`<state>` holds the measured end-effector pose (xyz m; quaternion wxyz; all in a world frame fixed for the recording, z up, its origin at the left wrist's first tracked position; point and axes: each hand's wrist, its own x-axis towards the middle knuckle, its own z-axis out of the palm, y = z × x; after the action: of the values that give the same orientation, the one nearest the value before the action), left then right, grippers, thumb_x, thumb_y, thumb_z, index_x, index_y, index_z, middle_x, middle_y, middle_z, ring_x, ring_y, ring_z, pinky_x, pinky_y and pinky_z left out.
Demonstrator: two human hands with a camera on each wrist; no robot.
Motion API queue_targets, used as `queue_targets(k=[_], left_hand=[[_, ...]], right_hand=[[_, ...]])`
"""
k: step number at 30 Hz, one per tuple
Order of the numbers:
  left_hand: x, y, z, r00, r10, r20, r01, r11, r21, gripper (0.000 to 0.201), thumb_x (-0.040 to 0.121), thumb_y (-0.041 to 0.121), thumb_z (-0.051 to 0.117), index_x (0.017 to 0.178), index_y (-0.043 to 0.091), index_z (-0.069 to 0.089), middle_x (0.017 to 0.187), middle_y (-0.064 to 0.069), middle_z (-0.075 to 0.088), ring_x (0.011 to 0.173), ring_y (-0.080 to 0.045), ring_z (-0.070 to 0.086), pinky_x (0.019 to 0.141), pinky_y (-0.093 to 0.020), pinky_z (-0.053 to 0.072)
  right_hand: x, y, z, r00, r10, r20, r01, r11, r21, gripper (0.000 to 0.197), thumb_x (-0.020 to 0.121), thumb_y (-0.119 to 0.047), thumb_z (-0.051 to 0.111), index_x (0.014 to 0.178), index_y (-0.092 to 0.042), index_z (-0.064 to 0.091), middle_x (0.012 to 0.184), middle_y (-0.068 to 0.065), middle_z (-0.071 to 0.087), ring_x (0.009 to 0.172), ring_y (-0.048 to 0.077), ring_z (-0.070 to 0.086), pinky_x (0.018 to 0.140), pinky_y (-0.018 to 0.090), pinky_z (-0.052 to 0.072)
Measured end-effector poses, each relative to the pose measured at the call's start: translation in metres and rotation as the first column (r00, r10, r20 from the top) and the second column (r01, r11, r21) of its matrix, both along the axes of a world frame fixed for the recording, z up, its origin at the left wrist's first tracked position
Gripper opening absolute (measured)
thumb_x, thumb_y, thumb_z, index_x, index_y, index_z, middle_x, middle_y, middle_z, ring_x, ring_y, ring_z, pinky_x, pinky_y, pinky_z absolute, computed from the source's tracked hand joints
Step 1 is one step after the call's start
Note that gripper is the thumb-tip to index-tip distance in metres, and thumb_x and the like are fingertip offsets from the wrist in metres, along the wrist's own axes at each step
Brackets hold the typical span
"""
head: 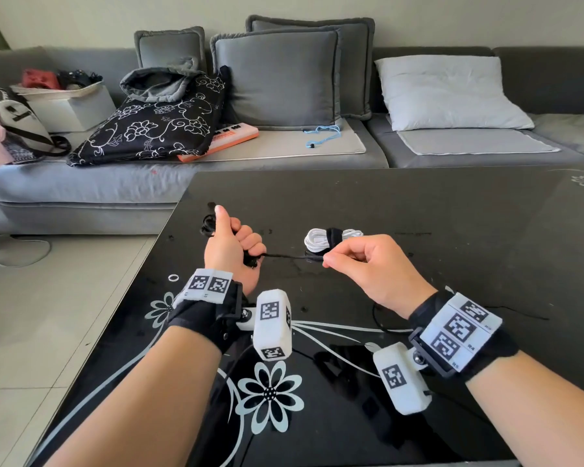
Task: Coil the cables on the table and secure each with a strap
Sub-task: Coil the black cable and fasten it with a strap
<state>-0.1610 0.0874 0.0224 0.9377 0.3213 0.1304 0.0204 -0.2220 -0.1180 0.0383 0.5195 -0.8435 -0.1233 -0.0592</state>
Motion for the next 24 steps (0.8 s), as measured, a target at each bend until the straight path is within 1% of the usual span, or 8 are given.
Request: queue_targets(k=[2,4,7,9,13,17,21,24], left_hand=[[-0.001,-0.005,-0.002,1.000,-0.018,-0.010,0.019,0.992,0.127,0.046,0.101,0.052,0.043,0.068,0.021,0.039,0.053,0.008,0.023,0.039,-0.007,0.019,0.035,-0.019,0.017],[-0.003,-0.013,-0.004,0.999,-0.045,-0.007,0.045,0.950,0.309,0.043,0.102,0.048,0.045,0.070,0.021,0.040,0.054,0.007,0.028,0.040,-0.008,0.020,0.035,-0.020,0.018],[-0.011,-0.027,-0.007,0.990,-0.143,0.005,0.115,0.820,0.561,0.038,0.101,0.043,0.049,0.073,0.018,0.046,0.055,0.002,0.045,0.041,-0.009,0.025,0.038,-0.020,0.020],[-0.018,-0.035,-0.007,0.971,-0.238,-0.005,0.182,0.729,0.660,0.037,0.102,0.040,0.050,0.074,0.016,0.049,0.057,-0.001,0.051,0.041,-0.010,0.027,0.040,-0.020,0.020],[-0.026,-0.045,-0.009,0.920,-0.388,-0.054,0.292,0.588,0.754,0.043,0.100,0.046,0.050,0.073,0.012,0.052,0.051,0.000,0.042,0.040,-0.012,0.028,0.041,-0.019,0.021],[-0.032,-0.052,-0.009,0.859,-0.503,-0.095,0.388,0.519,0.761,0.054,0.098,0.059,0.044,0.069,0.014,0.053,0.053,-0.001,0.032,0.045,-0.014,0.025,0.043,-0.020,0.020],[-0.035,-0.059,-0.009,0.829,-0.542,-0.139,0.436,0.470,0.768,0.061,0.095,0.066,0.038,0.067,0.015,0.055,0.056,0.000,0.047,0.043,-0.011,0.030,0.041,-0.021,0.022],[-0.035,-0.060,-0.012,0.813,-0.562,-0.155,0.461,0.458,0.760,0.063,0.093,0.071,0.037,0.066,0.014,0.050,0.054,-0.001,0.047,0.046,-0.013,0.029,0.042,-0.022,0.024]], right_hand=[[-0.002,0.002,0.005,1.000,0.007,0.006,-0.007,0.999,0.039,0.019,0.090,-0.013,0.069,0.074,-0.006,0.076,0.046,-0.014,0.052,0.046,0.002,0.043,0.053,0.008,0.034],[-0.003,0.003,0.009,1.000,0.023,-0.007,-0.022,0.997,0.079,0.022,0.090,-0.013,0.068,0.070,-0.005,0.073,0.043,-0.012,0.043,0.041,0.005,0.035,0.049,0.011,0.029],[-0.003,0.003,0.011,0.996,0.049,-0.071,-0.040,0.992,0.120,0.026,0.092,-0.013,0.065,0.066,-0.010,0.069,0.044,-0.010,0.036,0.040,0.006,0.028,0.046,0.014,0.026],[-0.002,0.003,0.011,0.988,0.070,-0.136,-0.046,0.984,0.173,0.028,0.093,-0.010,0.060,0.067,-0.012,0.069,0.045,-0.006,0.031,0.041,0.009,0.024,0.043,0.018,0.023],[0.000,0.002,0.010,0.976,0.095,-0.195,-0.049,0.972,0.229,0.027,0.097,-0.007,0.054,0.075,-0.006,0.069,0.049,-0.002,0.028,0.040,0.010,0.022,0.040,0.018,0.019],[0.000,-0.001,0.009,0.989,0.070,-0.126,-0.051,0.987,0.150,0.022,0.098,-0.011,0.056,0.081,-0.004,0.068,0.041,-0.015,0.041,0.036,0.003,0.034,0.043,0.009,0.028],[0.000,-0.002,0.008,0.997,0.055,-0.058,-0.049,0.994,0.100,0.020,0.098,-0.009,0.057,0.084,-0.001,0.068,0.042,-0.017,0.052,0.038,-0.001,0.048,0.046,0.008,0.037],[0.001,-0.003,0.006,0.999,0.044,-0.030,-0.041,0.995,0.086,0.020,0.098,-0.009,0.058,0.084,0.001,0.069,0.047,-0.015,0.057,0.040,-0.002,0.051,0.049,0.007,0.039]])
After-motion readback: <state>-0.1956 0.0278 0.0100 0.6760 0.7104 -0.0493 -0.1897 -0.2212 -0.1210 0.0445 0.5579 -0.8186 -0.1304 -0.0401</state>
